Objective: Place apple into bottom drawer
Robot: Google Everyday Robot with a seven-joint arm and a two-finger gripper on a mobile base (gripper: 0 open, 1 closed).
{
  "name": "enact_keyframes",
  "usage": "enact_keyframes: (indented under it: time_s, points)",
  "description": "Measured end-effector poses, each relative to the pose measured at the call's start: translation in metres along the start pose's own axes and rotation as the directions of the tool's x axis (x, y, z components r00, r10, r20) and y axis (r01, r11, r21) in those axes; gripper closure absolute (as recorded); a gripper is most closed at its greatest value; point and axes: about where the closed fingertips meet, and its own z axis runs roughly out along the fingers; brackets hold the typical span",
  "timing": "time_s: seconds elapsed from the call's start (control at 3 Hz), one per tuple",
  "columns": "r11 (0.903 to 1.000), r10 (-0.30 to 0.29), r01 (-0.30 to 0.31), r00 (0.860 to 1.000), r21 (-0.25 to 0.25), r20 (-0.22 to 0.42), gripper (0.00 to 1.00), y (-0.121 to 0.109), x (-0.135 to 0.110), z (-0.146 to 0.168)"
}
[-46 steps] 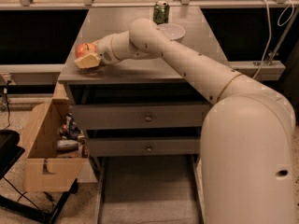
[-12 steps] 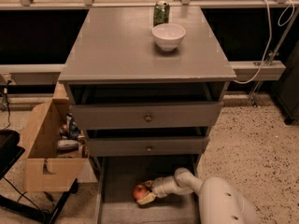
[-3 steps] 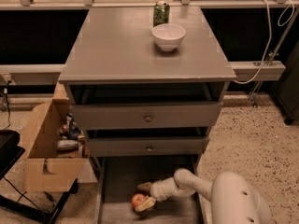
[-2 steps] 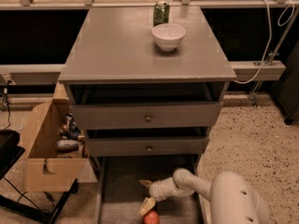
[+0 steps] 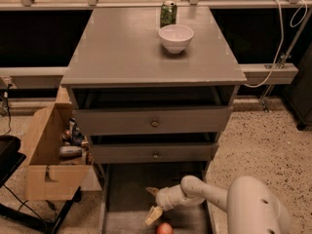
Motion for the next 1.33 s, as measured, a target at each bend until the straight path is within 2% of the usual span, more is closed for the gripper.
enact_keyframes:
  time_s: [0.33, 0.67, 1.0, 1.33]
  points:
    - [0.987, 0.021, -0.016, 0.999, 0.16, -0.028, 0.0, -0.013, -0.044, -0.06]
    - [0.9586, 0.063, -0.05, 0.997, 0.28, -0.037, 0.0, -0.008, -0.095, -0.116]
    - [0.9584, 0.11, -0.087, 0.992, 0.272, -0.068, 0.0, 0.035, -0.136, -0.154]
    - [0.9495, 0.153, -0.124, 0.985, 0.288, -0.08, 0.0, 0.081, -0.168, -0.202]
